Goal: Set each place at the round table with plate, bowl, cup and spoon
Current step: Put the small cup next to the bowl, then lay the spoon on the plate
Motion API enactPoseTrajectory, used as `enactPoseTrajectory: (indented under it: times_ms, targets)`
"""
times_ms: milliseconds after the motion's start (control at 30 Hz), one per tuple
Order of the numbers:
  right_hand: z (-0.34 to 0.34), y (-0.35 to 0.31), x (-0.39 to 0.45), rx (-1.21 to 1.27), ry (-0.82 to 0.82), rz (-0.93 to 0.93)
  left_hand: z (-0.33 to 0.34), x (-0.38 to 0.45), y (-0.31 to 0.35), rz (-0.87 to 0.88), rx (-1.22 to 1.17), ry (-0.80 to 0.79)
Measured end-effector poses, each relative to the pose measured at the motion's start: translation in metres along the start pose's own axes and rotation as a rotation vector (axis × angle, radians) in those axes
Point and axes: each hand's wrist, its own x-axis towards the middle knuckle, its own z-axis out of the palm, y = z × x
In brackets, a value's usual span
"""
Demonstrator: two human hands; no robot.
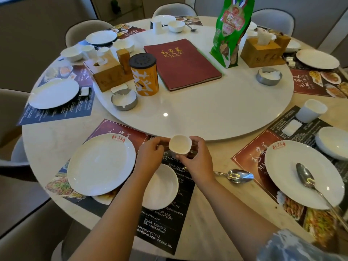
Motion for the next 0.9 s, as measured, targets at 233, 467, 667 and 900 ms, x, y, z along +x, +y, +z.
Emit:
enactPoseTrajectory:
  times_ms: [233,467,667,900]
  targets:
    - [-0.020,0.005,-0.030,-0.026,-0.013,-0.016,0.006,-0.017,0.000,0.150,0.163,0.085]
    - [-0.056,0.037,-0.106,-0.436,0.161,-0.113,0.042,-0.069,0.006,0.526,0.344,0.074]
    - [-0.075,0.066,-0.135,-0.980,-0.136,0.059,0.089,-0.063,0.003,0.649,0.584,-0.186]
    - [-0.080,0.075,-0.137,-0.995,-0.192,0.023,0.114,-0.035,0.000,0.582,0.762,-0.181]
